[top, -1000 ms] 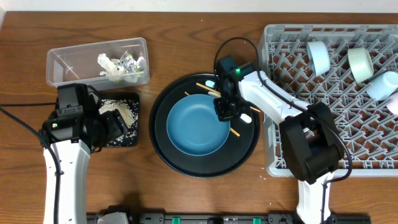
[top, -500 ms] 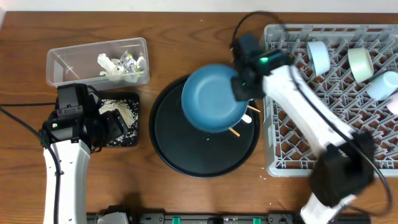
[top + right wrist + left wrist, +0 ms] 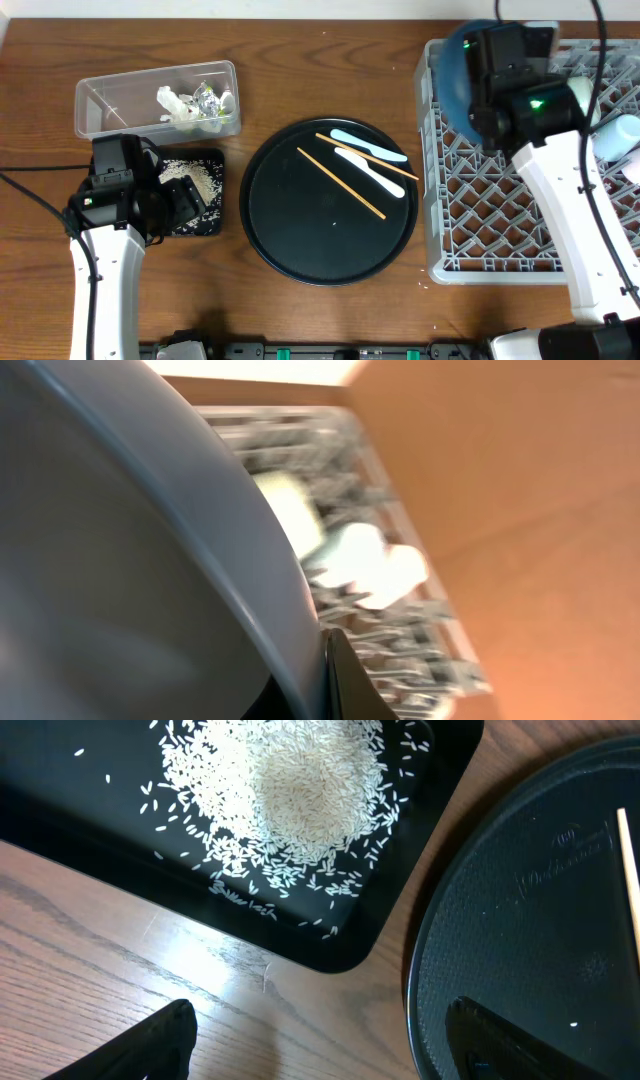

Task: Sort waste into correct bins and load items into the dishwasher rack
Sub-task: 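Lift the blue bowl right and place it in the rack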

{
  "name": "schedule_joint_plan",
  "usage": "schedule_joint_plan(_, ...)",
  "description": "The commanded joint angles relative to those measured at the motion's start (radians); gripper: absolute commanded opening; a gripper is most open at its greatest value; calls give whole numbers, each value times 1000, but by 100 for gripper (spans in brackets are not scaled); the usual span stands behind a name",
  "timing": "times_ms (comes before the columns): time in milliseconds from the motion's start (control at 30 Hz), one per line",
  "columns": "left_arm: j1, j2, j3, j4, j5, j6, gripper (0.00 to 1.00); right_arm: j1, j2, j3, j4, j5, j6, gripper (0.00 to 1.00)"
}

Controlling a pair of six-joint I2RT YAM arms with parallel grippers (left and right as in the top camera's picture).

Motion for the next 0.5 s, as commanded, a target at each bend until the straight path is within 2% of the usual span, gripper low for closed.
schedule_joint_plan(0,3,4,13,-3,-12,-9,81,-34,16,10,5,261,44,1)
schedule_joint_plan(233,3,4,13,-3,-11,-10,81,-51,31,-25,10,328,59,1)
schedule_joint_plan(467,3,4,13,-3,-1,-10,81,-52,31,-202,84,394,65,1)
